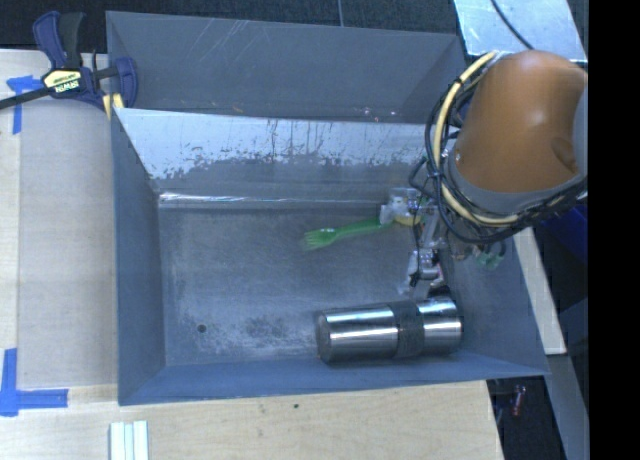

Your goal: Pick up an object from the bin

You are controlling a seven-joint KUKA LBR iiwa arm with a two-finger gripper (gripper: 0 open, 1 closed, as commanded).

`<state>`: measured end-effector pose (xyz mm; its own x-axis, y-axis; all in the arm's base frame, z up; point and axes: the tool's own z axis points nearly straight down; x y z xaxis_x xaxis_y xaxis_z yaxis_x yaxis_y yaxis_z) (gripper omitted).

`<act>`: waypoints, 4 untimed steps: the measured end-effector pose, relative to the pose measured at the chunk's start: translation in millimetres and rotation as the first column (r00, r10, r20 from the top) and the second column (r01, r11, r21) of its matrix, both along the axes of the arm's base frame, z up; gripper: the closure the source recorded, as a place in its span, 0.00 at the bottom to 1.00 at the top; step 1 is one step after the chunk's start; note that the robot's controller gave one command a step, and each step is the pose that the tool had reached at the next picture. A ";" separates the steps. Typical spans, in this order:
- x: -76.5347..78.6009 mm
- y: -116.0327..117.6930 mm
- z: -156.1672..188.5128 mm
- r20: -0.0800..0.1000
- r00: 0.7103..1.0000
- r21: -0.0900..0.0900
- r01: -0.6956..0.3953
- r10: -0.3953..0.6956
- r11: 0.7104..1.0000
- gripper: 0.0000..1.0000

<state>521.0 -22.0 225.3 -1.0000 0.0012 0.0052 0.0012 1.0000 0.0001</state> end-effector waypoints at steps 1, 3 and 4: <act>1.5 0.1 4.7 0.009 1.000 0.000 -0.001 0.001 1.000 0.00; -34.7 3.4 -65.2 0.007 0.978 -0.001 -0.210 0.210 0.978 0.00; -36.8 -1.0 -65.2 0.006 0.921 -0.001 -0.390 0.390 0.921 0.00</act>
Offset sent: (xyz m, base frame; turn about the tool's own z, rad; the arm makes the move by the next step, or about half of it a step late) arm -0.0350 0.0032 -0.0653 -0.1973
